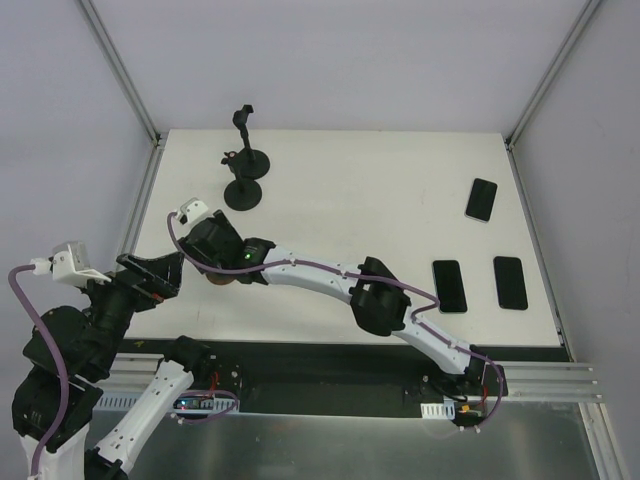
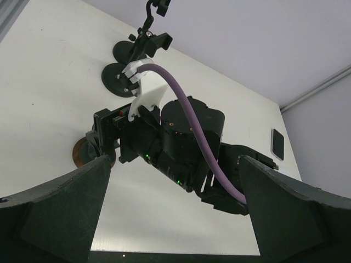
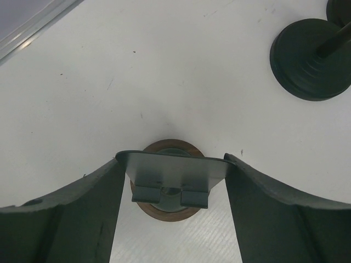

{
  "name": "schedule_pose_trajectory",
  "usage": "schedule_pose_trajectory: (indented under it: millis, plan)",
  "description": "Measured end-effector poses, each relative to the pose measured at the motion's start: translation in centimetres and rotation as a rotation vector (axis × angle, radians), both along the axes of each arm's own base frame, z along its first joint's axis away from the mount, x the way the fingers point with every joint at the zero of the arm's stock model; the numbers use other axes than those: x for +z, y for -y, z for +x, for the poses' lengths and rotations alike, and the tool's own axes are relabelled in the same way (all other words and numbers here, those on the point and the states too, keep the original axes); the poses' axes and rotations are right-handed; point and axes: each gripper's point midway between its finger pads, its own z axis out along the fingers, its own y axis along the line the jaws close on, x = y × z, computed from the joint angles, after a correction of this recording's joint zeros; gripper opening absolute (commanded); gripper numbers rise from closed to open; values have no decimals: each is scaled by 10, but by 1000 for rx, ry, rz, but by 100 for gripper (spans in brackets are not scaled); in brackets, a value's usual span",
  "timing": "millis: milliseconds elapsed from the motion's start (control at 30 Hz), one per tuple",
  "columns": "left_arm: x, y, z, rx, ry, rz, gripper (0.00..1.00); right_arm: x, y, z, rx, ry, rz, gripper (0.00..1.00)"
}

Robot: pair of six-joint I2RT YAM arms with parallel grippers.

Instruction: Place the phone on the phone stand

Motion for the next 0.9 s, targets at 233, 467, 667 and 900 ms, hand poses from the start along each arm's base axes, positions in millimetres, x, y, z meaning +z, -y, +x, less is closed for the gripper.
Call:
schedule_pose_trajectory:
  millis: [233,467,667,900]
  plan:
    - [-3,1,3,1,-8,-4,99,0,0,1,-22,-1,12,18]
    - [1,10,19,-7,0,-15,99,0,30,8,-49,19,22,1]
    - [-5,36,62,-47,-19,-23,99,4,126,67,-185,16,-13,1]
    - [-20,83,145,-111,-48,-21,96,26,294,181,-504,26,21,1]
